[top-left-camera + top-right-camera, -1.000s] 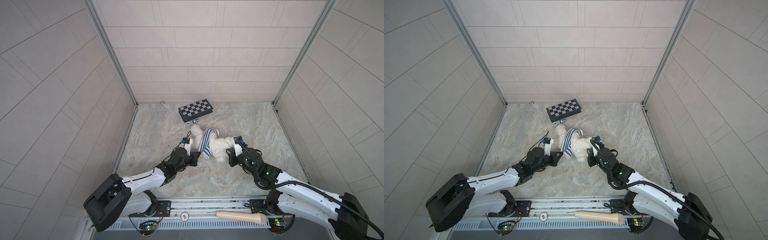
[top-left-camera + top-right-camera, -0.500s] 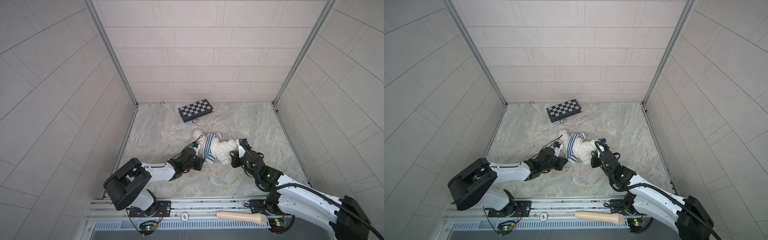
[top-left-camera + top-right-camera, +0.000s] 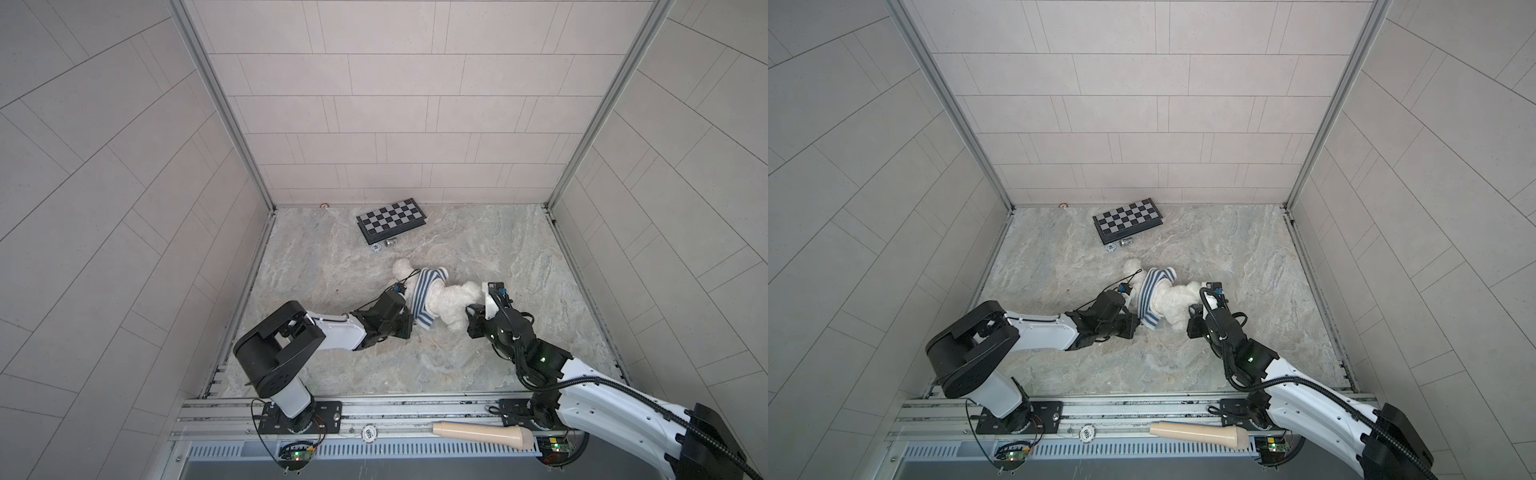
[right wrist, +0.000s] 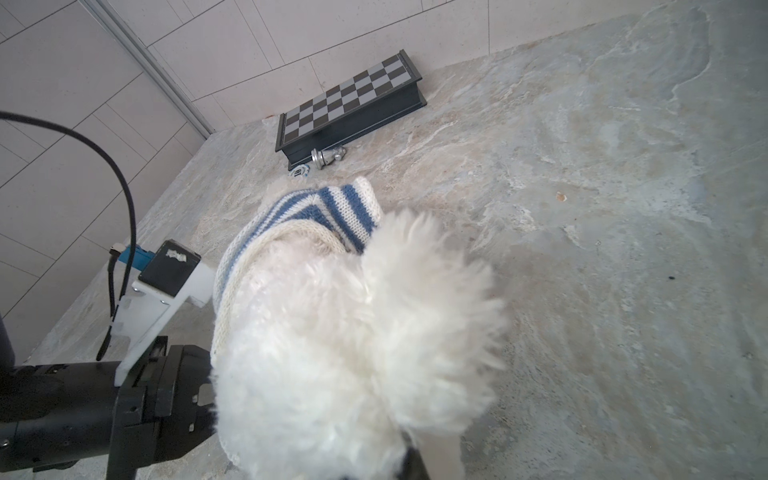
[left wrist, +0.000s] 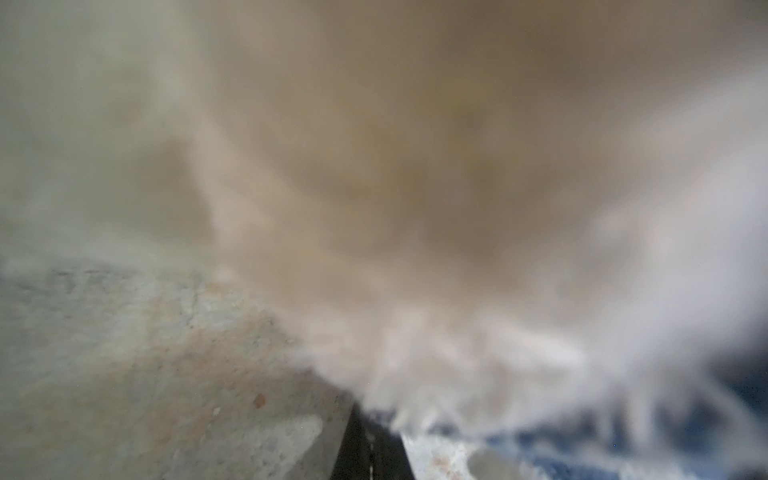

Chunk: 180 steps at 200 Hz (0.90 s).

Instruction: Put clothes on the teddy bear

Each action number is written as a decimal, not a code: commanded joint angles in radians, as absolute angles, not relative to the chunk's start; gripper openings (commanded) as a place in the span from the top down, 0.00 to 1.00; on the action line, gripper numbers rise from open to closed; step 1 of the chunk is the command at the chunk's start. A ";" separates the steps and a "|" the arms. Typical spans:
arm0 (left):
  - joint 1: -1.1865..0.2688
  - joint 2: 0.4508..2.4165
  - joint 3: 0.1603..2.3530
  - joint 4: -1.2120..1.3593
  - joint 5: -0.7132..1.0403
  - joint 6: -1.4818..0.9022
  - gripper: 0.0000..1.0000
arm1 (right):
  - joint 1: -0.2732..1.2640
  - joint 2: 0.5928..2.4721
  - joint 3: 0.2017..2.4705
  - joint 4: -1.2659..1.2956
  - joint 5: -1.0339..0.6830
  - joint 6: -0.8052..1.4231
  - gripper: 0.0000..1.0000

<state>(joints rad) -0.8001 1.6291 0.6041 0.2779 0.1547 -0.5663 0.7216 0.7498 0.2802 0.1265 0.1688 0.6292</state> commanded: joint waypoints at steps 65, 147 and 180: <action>-0.750 1.525 0.509 0.145 -0.021 -0.547 1.00 | 0.714 0.701 0.307 0.149 0.236 0.690 1.00; -0.764 1.379 0.492 0.094 -0.195 -0.500 1.00 | 0.711 0.641 0.361 0.148 0.176 0.743 1.00; -0.756 1.369 0.445 0.198 -0.151 -0.474 1.00 | 0.699 0.611 0.367 0.187 0.148 0.796 1.00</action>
<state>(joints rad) -0.7731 1.3674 0.5076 0.2363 -0.0879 -0.5121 0.7216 0.6579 0.3157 0.0917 0.0956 0.7124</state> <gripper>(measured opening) 0.041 0.097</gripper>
